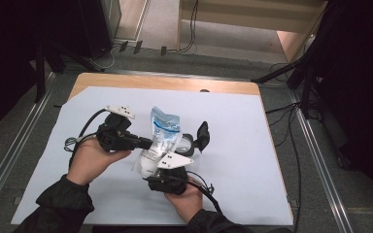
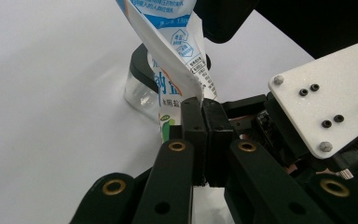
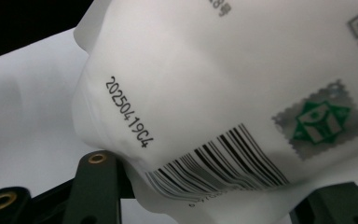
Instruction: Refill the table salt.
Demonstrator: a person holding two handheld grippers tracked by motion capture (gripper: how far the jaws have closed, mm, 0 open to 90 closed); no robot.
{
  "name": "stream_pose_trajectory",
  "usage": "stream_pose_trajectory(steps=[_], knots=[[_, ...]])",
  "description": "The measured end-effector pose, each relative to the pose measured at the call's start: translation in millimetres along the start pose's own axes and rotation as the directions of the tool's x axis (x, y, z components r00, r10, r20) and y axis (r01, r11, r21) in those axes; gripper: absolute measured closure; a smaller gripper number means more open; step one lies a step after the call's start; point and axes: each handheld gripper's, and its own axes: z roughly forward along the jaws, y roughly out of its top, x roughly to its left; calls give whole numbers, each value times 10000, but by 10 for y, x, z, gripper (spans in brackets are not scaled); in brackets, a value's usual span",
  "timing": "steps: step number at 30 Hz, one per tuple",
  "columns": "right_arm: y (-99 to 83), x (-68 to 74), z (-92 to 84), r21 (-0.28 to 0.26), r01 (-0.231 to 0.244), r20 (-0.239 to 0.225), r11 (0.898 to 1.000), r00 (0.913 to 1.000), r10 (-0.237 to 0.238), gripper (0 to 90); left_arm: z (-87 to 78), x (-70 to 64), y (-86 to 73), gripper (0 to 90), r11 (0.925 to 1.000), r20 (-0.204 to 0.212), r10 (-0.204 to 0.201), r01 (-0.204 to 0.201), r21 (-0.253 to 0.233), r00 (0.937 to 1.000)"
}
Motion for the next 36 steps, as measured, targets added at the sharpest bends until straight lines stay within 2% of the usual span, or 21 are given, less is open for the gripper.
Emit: stream_pose_trajectory(steps=[2,6,11,15,18,21,25,29,33,36], knots=[[-7,-9,6,5,-126,-136,9999,9998,126,490,18,-1,0,900,10000,-68,53,-52,64,10000],[-22,-20,17,-35,-496,-630,9988,9968,492,498,27,10,-2,900,10000,84,22,-22,13,10000],[-22,-32,2,-196,-885,-1242,9959,9886,854,507,48,14,-3,888,9997,468,42,-30,-253,9989],[-54,-19,-4,-291,-1000,-1579,9946,9830,942,529,87,9,-2,875,9998,601,148,-139,-151,9981],[-72,1,0,-337,-1004,-1560,9944,9833,940,536,120,12,-5,869,9996,607,262,-256,-102,9978],[-89,-13,5,-239,-1065,-1500,9940,9834,1018,539,160,14,-5,871,9998,624,184,-181,-43,9979],[-100,-34,26,-120,-1373,-1813,9905,9744,1329,544,208,20,0,868,9999,499,150,-150,7,9986],[-90,-70,31,-68,-1523,-1901,9883,9705,1482,539,241,18,9,878,9999,327,94,-91,-88,9994],[-85,-77,36,-3,-1515,-1795,9885,9724,1490,516,267,-3,25,892,9997,218,198,-196,-109,9996],[-72,-74,42,79,-1549,-1843,9879,9708,1537,501,274,-7,28,898,9998,129,180,-178,-135,9998]])
